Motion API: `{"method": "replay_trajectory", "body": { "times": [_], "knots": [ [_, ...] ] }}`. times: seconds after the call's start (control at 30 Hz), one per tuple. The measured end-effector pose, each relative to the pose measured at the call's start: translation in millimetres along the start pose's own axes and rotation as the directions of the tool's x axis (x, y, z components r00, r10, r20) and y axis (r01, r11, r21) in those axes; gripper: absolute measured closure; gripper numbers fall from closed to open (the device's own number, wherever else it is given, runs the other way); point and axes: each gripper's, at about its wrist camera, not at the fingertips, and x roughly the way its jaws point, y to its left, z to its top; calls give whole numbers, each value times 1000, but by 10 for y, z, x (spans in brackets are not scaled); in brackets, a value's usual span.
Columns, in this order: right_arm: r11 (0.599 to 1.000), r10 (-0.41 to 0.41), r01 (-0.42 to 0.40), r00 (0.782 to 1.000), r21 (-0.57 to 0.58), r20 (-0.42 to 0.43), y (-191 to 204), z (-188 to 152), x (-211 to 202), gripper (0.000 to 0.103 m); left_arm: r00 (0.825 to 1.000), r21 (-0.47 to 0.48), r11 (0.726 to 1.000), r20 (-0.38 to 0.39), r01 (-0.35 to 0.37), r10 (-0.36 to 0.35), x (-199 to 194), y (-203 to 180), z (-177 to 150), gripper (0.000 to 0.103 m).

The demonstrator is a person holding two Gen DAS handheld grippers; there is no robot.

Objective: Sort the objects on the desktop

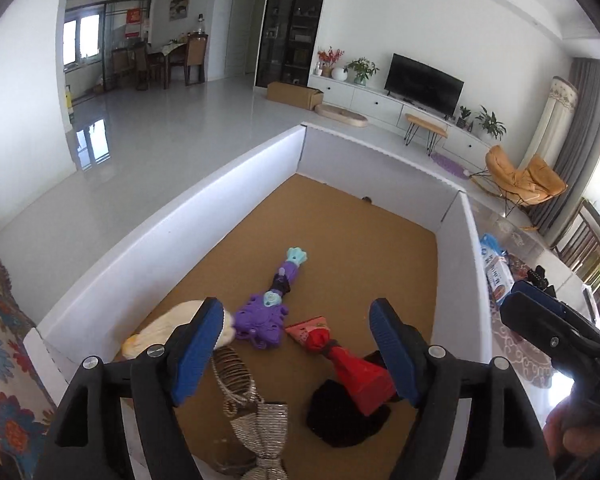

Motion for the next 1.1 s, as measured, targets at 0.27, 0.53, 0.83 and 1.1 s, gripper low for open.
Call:
{"method": "replay_trajectory", "body": {
  "times": [0.27, 0.53, 0.83, 1.1],
  "knots": [
    [864, -503, 503, 862, 12, 58, -1420, -724, -1240, 0, 914, 220, 889, -47, 403, -403, -363, -1785, -420, 1],
    [725, -651, 675, 737, 138, -183, -2512, -1385, -1820, 0, 921, 423, 818, -186, 389, -342, 220, -2738, -1148, 1],
    [724, -628, 662, 749, 195, -211, -2577, -1539, -1656, 0, 940, 421, 845, -225, 331, -256, 700, -2814, -1261, 1],
    [734, -611, 656, 751, 177, -250, -2613, -1577, -1484, 0, 938, 388, 864, -260, 320, -230, 955, -2766, -1361, 1]
  ]
}}
